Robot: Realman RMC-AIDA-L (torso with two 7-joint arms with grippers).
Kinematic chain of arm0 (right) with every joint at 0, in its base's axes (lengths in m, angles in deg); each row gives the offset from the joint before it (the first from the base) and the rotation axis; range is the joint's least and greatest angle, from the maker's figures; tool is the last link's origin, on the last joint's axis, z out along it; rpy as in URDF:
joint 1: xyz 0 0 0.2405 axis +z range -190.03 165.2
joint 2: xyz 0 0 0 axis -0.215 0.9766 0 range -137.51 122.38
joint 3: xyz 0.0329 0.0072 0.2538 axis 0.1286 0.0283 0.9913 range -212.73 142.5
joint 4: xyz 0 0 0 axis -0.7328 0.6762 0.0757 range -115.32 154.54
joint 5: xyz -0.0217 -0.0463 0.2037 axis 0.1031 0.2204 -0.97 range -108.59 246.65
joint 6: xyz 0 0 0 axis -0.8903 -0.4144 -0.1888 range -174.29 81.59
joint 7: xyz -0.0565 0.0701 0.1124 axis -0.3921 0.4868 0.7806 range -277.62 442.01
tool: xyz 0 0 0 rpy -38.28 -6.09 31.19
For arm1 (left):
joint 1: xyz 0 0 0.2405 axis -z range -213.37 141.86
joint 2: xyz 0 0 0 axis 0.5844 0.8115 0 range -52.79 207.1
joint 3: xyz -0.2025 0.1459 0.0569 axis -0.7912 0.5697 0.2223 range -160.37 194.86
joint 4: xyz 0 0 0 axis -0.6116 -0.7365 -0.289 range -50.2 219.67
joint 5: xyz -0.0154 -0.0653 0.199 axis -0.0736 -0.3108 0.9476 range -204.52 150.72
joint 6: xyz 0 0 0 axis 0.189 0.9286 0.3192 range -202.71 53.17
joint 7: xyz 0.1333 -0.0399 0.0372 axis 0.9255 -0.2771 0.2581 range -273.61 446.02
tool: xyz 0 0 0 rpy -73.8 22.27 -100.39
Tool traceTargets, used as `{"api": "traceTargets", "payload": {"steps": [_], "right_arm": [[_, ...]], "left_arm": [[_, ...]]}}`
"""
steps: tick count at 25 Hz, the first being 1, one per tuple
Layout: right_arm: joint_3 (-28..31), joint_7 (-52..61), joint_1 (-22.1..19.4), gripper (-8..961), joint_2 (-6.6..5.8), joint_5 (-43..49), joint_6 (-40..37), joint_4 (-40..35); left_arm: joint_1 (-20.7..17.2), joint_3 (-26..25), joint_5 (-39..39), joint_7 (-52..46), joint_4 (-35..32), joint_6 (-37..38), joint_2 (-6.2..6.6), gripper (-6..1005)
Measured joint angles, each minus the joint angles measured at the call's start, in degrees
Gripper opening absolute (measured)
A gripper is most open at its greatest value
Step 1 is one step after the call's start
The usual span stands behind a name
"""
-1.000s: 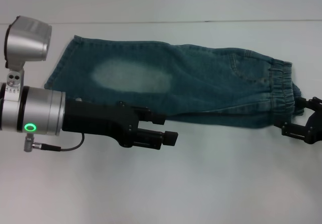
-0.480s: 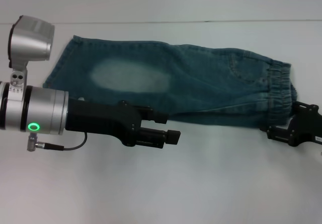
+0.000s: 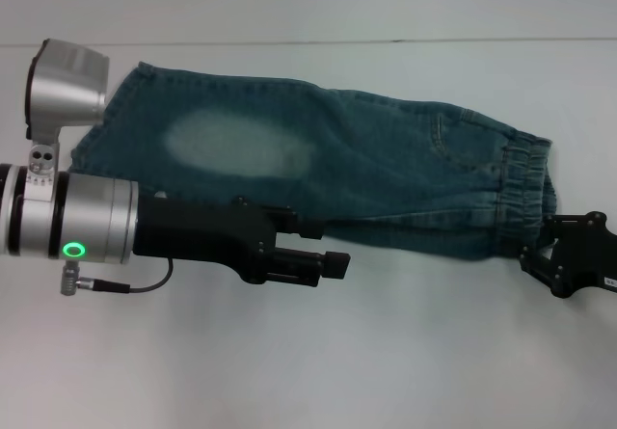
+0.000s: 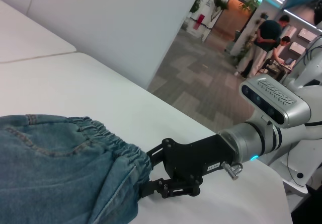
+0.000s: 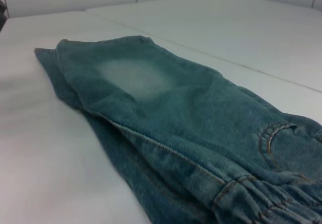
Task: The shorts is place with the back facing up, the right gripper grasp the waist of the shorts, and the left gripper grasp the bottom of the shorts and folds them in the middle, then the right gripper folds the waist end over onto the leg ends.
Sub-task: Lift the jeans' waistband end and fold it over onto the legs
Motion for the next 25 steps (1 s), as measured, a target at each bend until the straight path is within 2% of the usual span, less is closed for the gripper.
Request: {"api": "traceTargets", "payload": {"steps": [6,11,18,23,25], "right_arm": [[0.1,-0.7,-0.4,276,0.01,-0.1,-0.2,0.0],[0.1,-0.8,-1.6,167,0.01,-0.1,-1.5,-1.2],[-0.4,5.7,-6.2,104,0.59,0.3,-6.4,-9.9],[-1.1,14.0,-10.3,72,1.02,0.3,-10.8,-19.6],[-1.2,16.9,-11.6,66,1.26,0.2,-12.9,-23.5]], "left_arm": [[0.4,0.1,0.0,0.2,0.0,-0.5,-0.34,721],[0.0,0.1,-0.4,1.6,0.2,-2.7,-0.69,723],[0.4,0.1,-4.2,4.9,4.9,-9.2,-1.0,718],[1.8,0.1,-10.0,12.3,12.3,-16.9,-0.98,713],[2.9,0.1,-12.3,15.1,15.6,-19.7,-0.99,671]]}}
